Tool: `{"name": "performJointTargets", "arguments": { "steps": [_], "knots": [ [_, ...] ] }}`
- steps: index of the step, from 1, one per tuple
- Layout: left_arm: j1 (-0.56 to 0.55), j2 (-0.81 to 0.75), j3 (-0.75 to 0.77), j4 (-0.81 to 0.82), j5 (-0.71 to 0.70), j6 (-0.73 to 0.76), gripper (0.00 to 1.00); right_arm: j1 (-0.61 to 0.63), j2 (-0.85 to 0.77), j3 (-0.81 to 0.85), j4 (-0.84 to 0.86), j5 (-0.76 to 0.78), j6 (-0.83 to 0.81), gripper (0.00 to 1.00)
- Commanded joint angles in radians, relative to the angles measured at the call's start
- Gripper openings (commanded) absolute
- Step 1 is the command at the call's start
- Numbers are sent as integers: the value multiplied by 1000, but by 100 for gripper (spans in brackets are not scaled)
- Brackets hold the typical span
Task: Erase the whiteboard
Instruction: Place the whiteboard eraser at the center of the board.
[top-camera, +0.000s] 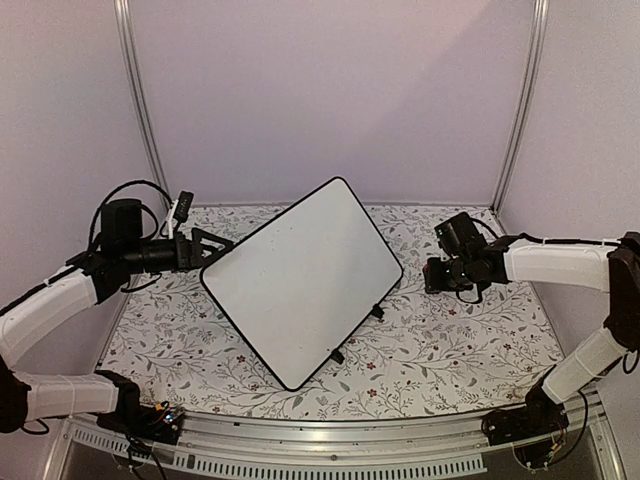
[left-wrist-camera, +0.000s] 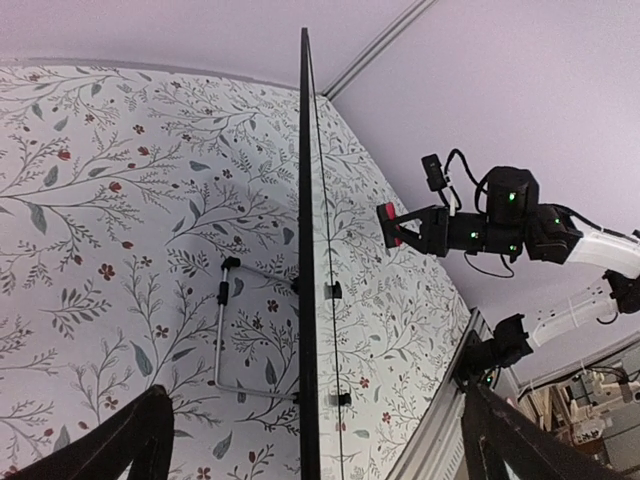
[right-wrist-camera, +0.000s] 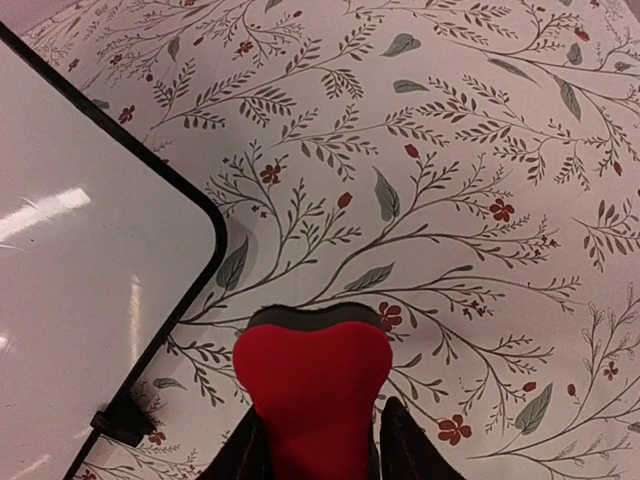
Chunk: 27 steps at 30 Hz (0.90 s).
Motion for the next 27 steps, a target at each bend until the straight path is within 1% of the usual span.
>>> {"name": "performJointTargets", "arguments": {
  "steps": [1,4,8,9,14,19,23,27],
  "knots": [
    [13,-9,-4,-8,-12,7,100,-61,2,-47,58,-96,71,46],
    [13,-5,-5,-7,-9,7,100,-92,32,-51,84,-145,75,69],
    [13,-5,-7,-6,-7,5,100,-106,74,-45,104,-179,73,89],
    [14,-6,-6,-6,-7,6,100,-107,80,-42,104,-178,74,90],
    [16,-2,-6,-1,0,5,100,-108,143,16,85,-148,74,92],
    [18,-3,-8,-1,4,4,100,-109,236,73,99,-201,37,92],
    [18,0,-8,1,6,4,100,-109,277,105,85,-199,28,92],
    [20,4,-8,4,10,2,100,-108,290,116,95,-233,0,92]
  ]
}}
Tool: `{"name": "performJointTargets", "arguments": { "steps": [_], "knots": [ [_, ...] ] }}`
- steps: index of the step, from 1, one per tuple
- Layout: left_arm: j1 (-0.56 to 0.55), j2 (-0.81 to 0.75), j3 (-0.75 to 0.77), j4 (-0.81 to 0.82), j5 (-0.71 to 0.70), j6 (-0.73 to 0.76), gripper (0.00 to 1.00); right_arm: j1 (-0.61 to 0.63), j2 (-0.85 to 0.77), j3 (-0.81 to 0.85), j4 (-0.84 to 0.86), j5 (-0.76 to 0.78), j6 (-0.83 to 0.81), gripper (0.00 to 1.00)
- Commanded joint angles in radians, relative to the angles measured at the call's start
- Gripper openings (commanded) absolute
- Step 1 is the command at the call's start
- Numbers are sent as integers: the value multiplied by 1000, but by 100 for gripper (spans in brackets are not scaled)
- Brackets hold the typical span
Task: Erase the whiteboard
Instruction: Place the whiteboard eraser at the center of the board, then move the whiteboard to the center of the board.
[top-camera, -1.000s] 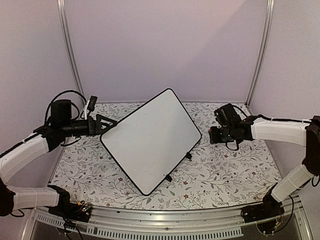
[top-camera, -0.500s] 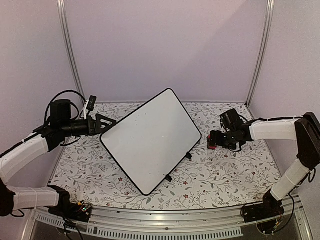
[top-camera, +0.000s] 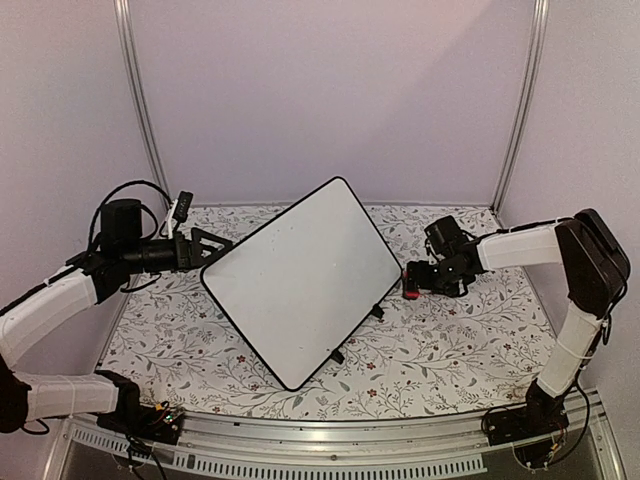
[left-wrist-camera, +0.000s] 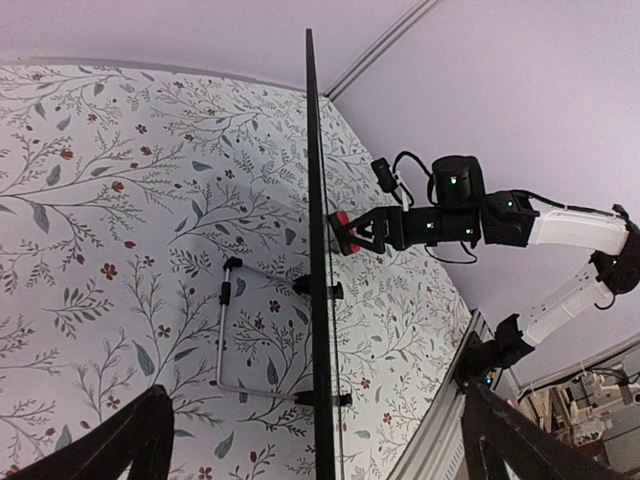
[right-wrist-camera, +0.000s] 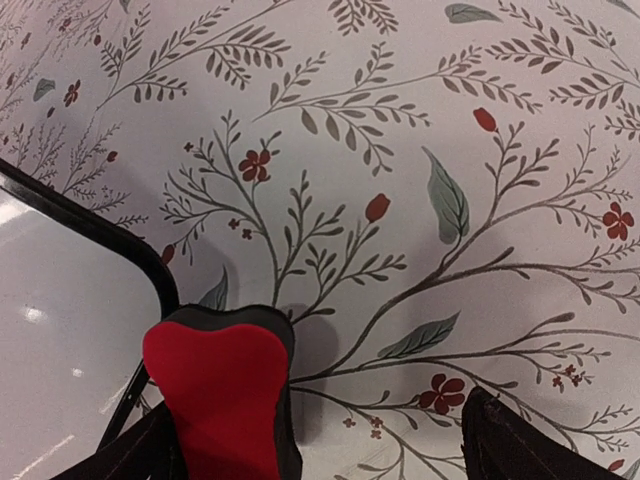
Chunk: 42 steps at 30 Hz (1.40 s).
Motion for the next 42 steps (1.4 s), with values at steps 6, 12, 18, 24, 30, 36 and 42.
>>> {"name": "performJointTargets", "arguments": {
  "steps": [6,12,18,24,30,36,42],
  "knots": [
    [17,5,-9,8,14,1,100,-5,41,44,-13,-3,-40,92],
    [18,6,-8,9,14,1,100,-8,28,34,-23,64,-8,92],
    [18,4,-10,8,14,1,100,-8,21,36,-38,120,1,92],
    [18,5,-10,10,13,0,100,-5,-120,-53,131,-22,-50,90],
    [21,-4,-8,0,-9,-1,100,106,-207,-38,66,-89,-263,85],
    [38,-18,-7,-7,-29,-5,100,231,-209,-31,-71,-122,-434,78],
    [50,-17,-9,-2,-24,-11,100,287,-107,17,-122,-13,-468,64]
  ]
}}
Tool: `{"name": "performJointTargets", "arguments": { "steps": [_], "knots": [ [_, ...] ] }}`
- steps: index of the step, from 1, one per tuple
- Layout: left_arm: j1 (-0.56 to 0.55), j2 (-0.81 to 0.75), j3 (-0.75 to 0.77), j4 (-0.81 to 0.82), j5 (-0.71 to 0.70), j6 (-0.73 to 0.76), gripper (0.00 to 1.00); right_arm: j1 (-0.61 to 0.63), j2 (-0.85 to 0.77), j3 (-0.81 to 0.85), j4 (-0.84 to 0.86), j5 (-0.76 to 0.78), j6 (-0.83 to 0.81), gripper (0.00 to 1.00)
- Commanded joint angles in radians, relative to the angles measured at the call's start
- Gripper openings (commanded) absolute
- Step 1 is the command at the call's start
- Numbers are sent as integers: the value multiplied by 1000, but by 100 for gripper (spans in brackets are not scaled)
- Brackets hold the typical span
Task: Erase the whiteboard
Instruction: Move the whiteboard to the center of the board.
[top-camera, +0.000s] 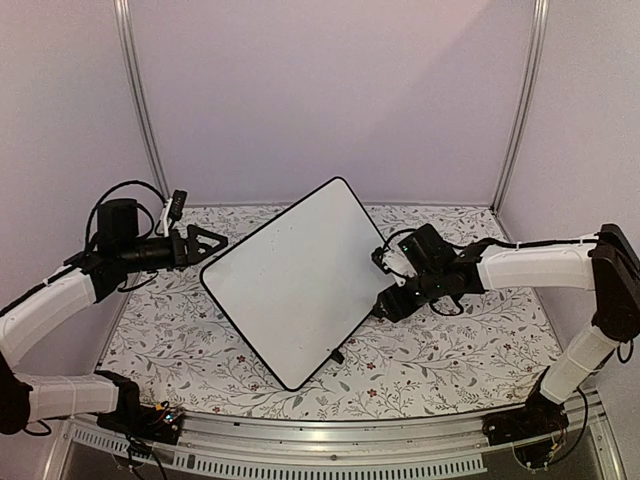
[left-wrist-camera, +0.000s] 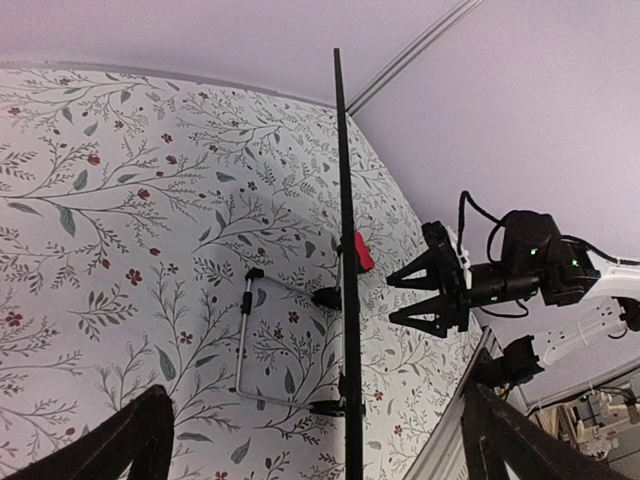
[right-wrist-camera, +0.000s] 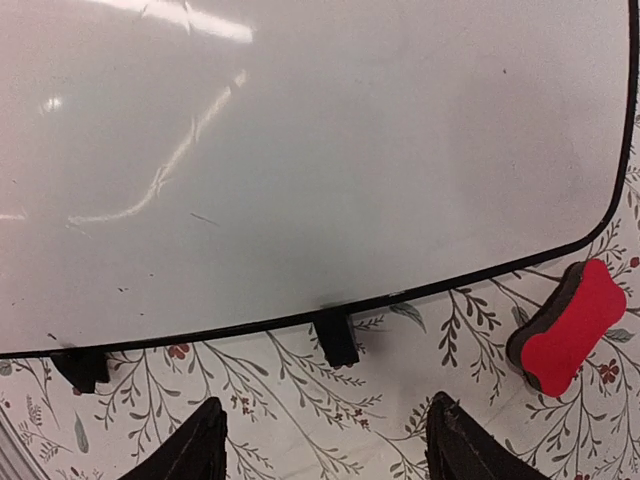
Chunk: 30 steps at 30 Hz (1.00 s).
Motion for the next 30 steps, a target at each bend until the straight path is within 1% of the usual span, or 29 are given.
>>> {"name": "performJointTargets", "arguments": {
  "steps": [1,7,12,15,18,20,23,26,30],
  "knots": [
    [14,-15,-10,-1,-1,-5,100,12,94,60,-56,99,-59,63],
    [15,-14,-10,-1,-2,-4,100,38,210,84,-30,145,-80,60],
    [21,-11,-10,-1,0,-6,100,60,245,88,22,164,-119,50],
    [29,-15,-9,-4,-7,-7,100,65,249,78,67,169,-120,40],
    [43,-22,-8,-7,-10,-8,100,69,247,64,114,175,-120,26],
    [54,-26,-10,-5,-11,-9,100,69,249,59,138,194,-114,14],
    [67,-28,-10,-9,-17,-14,100,69,258,55,164,206,-98,0],
    [76,-31,-9,-17,-38,-11,100,69,264,47,193,224,-61,0],
    [101,-44,-2,-45,-94,-5,100,65,288,84,183,336,-8,0]
  ]
}}
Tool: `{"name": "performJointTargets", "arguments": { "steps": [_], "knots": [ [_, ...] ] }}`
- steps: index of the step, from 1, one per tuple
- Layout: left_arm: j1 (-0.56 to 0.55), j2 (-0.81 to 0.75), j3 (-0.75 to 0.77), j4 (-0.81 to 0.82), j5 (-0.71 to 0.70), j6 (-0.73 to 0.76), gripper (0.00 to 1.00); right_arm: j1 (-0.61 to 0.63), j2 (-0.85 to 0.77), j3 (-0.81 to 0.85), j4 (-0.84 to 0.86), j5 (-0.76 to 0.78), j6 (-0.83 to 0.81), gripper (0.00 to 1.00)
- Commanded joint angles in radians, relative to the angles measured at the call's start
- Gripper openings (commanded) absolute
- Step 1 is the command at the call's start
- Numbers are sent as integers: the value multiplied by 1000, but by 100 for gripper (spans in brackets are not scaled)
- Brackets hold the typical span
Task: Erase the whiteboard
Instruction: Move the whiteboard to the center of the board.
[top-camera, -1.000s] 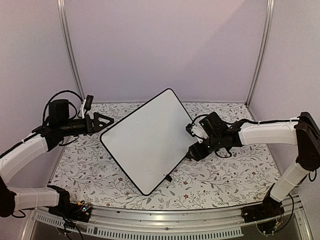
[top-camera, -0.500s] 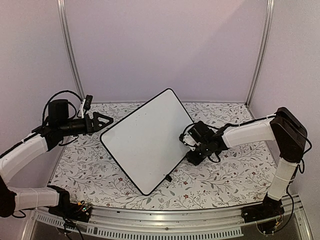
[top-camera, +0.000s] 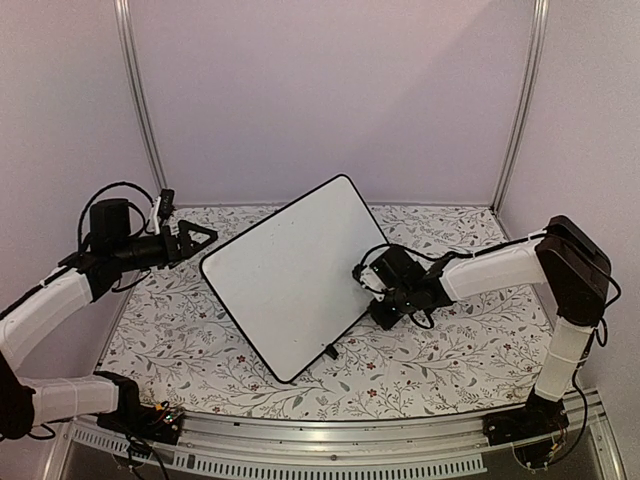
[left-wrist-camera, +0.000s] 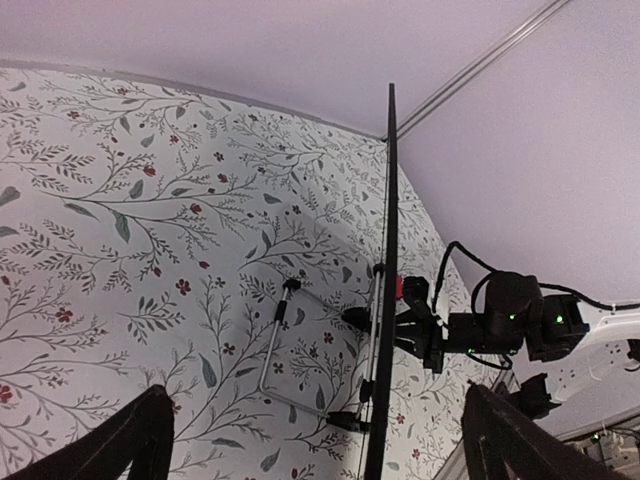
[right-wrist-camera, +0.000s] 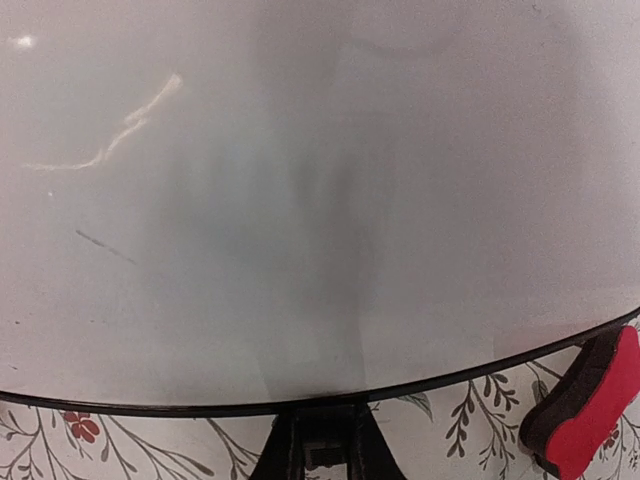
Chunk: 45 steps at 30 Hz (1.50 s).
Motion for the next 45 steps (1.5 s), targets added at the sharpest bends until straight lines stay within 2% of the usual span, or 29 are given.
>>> {"name": "performJointTargets", "arguments": {
  "steps": [1,8,12,17,22,30,34,38,40,45],
  "knots": [
    [40,-33,-1,-37,-73,9,100,-16,60,48,47,157,108,0],
    [84,-46,0,-63,-127,4,100,-104,162,171,-34,233,222,0],
    [94,-38,4,-63,-116,3,100,-202,177,190,-55,207,312,0],
    [108,-38,3,-59,-97,-3,100,-277,187,195,-121,281,418,0],
    [113,-40,2,-56,-93,-4,100,-335,165,119,-166,356,554,0],
    [119,-38,1,-53,-85,-5,100,-337,66,-23,-206,464,777,0],
    [119,-37,0,-49,-81,-6,100,-337,48,-27,-218,483,812,0],
    [120,-38,0,-50,-83,-7,100,-337,44,-16,-231,484,829,21],
    [120,-37,1,-51,-84,-6,100,-337,34,-19,-224,470,831,42],
    [120,-41,1,-53,-89,-7,100,-322,-16,-24,-235,455,838,86]
  ]
}}
